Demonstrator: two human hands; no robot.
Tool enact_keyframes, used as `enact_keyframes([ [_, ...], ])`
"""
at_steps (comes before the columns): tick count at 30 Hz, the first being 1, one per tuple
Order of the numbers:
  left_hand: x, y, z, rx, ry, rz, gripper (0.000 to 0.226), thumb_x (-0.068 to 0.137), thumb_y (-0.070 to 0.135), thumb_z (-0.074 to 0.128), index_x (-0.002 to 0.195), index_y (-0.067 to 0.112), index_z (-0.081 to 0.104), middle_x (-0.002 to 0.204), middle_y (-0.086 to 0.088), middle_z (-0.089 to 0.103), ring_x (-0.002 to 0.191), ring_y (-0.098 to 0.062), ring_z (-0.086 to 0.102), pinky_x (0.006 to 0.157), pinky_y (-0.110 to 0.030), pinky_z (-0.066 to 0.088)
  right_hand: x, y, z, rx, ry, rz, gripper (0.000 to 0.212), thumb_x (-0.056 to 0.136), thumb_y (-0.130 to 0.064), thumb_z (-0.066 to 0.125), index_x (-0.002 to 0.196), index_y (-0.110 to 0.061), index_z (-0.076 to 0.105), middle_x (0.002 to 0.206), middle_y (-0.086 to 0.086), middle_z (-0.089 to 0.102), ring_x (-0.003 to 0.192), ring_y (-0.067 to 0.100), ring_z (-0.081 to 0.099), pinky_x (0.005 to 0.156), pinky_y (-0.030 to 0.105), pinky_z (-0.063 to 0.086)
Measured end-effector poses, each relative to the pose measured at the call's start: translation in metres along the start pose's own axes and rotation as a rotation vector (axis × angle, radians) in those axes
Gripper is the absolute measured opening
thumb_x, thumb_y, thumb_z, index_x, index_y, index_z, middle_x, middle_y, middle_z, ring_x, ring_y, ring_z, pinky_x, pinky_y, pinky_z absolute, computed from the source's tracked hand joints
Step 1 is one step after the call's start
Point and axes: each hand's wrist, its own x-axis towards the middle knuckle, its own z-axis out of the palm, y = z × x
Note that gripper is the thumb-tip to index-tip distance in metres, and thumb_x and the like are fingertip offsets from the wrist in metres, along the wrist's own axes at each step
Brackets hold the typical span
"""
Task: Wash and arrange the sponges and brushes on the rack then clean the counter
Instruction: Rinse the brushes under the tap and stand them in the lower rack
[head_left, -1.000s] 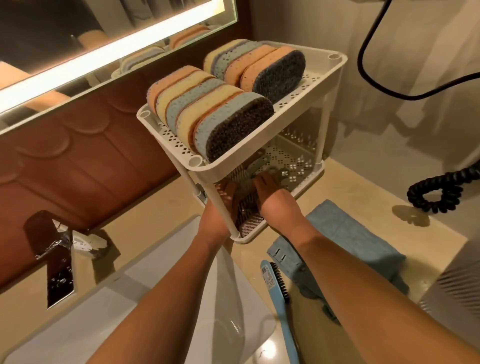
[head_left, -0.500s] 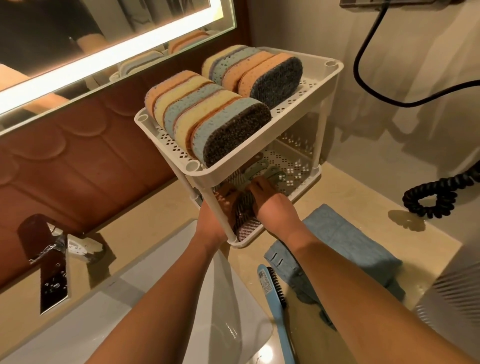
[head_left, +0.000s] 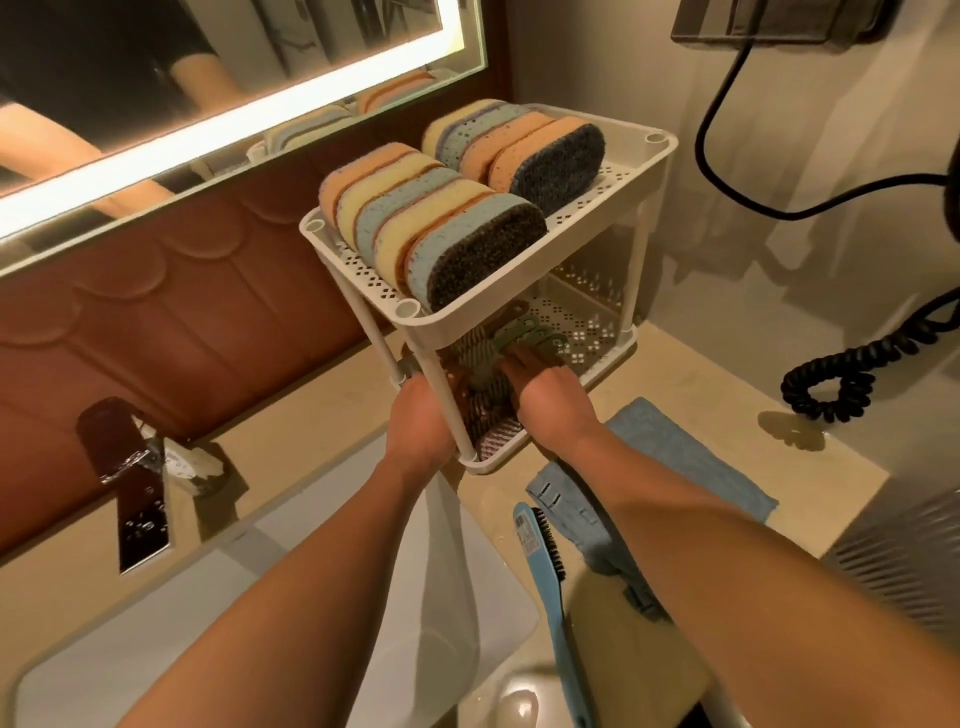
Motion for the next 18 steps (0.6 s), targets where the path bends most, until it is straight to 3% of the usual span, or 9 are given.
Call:
enact_keyframes([
  [3, -0.020, -0.004, -0.014, 0.127, -0.019, 0.082, 0.019, 0.098, 0.026, 0.053, 0.112, 0.022, 0.065, 0.110, -0.006, 0.066, 0.094, -0.026, 0.061, 0.076, -0.038, 0.054, -0.015, -0.011, -0.011, -0.043, 0.004, 0.039, 0.026, 0.092, -0.009, 0.055, 0.115, -0.007, 0.065, 0.122, 0.017, 0.064, 0.109, 0.036, 0.059, 0.094, 0.041, 0.046],
  [5, -0.039, -0.007, -0.025, 0.193, -0.041, 0.139, 0.027, 0.101, 0.028, 0.052, 0.124, 0.021, 0.063, 0.121, -0.004, 0.063, 0.101, -0.024, 0.059, 0.084, -0.038, 0.052, -0.030, -0.020, -0.015, -0.133, 0.017, 0.012, 0.019, 0.095, -0.015, 0.051, 0.100, -0.009, 0.069, 0.105, 0.014, 0.068, 0.100, 0.031, 0.058, 0.090, 0.040, 0.044],
  [10, -0.078, -0.016, -0.049, 0.360, -0.140, 0.161, 0.040, 0.100, 0.031, 0.052, 0.139, 0.022, 0.054, 0.147, -0.003, 0.052, 0.134, -0.023, 0.047, 0.111, -0.040, 0.038, -0.055, -0.037, -0.010, -0.116, 0.077, -0.023, 0.022, 0.092, -0.014, 0.054, 0.112, -0.012, 0.063, 0.114, 0.010, 0.058, 0.111, 0.029, 0.050, 0.090, 0.040, 0.041],
  [18, -0.130, -0.018, -0.069, 0.384, -0.150, 0.104, 0.047, 0.102, 0.036, 0.046, 0.148, 0.022, 0.045, 0.157, -0.002, 0.041, 0.144, -0.022, 0.037, 0.117, -0.042, 0.030, -0.096, -0.075, -0.020, -0.118, 0.099, -0.087, 0.029, 0.093, -0.024, 0.056, 0.120, -0.014, 0.061, 0.115, 0.006, 0.059, 0.106, 0.025, 0.053, 0.088, 0.039, 0.048],
])
